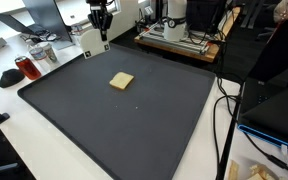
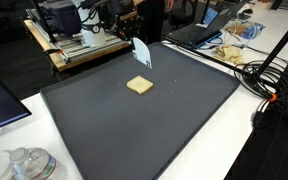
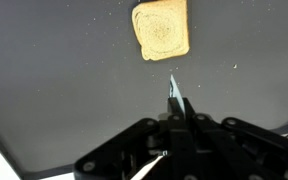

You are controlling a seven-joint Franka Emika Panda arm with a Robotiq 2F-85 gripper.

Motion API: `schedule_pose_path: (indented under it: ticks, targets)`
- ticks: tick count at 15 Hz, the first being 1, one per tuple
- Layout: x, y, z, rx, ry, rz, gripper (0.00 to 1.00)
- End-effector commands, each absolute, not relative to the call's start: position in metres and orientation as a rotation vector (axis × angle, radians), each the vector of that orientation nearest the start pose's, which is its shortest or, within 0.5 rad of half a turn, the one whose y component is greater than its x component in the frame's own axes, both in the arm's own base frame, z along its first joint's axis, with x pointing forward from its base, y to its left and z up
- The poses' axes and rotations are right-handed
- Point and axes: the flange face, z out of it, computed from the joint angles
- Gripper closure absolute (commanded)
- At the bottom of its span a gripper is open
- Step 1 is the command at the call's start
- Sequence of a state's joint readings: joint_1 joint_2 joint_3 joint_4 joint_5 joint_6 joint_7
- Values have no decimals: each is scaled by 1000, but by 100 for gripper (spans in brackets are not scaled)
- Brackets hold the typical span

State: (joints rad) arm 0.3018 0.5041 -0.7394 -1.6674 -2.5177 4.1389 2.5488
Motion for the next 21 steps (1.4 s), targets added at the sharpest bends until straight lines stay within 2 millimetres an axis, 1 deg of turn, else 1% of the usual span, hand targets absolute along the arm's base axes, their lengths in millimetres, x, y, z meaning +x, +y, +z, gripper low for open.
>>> schedule_pose_path:
  ticks: [1,3,4,5,6,7,8,11,13,17,19,21]
  targets:
    - [537,-75,362,-3069,95,-206,99]
    - [547,-59,356,-3091,73,-161,99]
    - [542,-51,337,-3102,67,-161,99]
    - [545,-43,334,-3111,63,-156,99]
    - [553,-36,340,-3117,61,-135,99]
    - [552,-29,332,-3118,75,-127,99]
    - [553,-23,328,-3121,85,-131,99]
    - [553,-7,327,-3116,98,-123,99]
    - [547,-4,326,-3105,92,-120,99]
    - [535,0,322,-3135,152,-159,99]
    - [524,3,318,-3137,178,-131,99]
    - [513,13,314,-3123,156,-93,99]
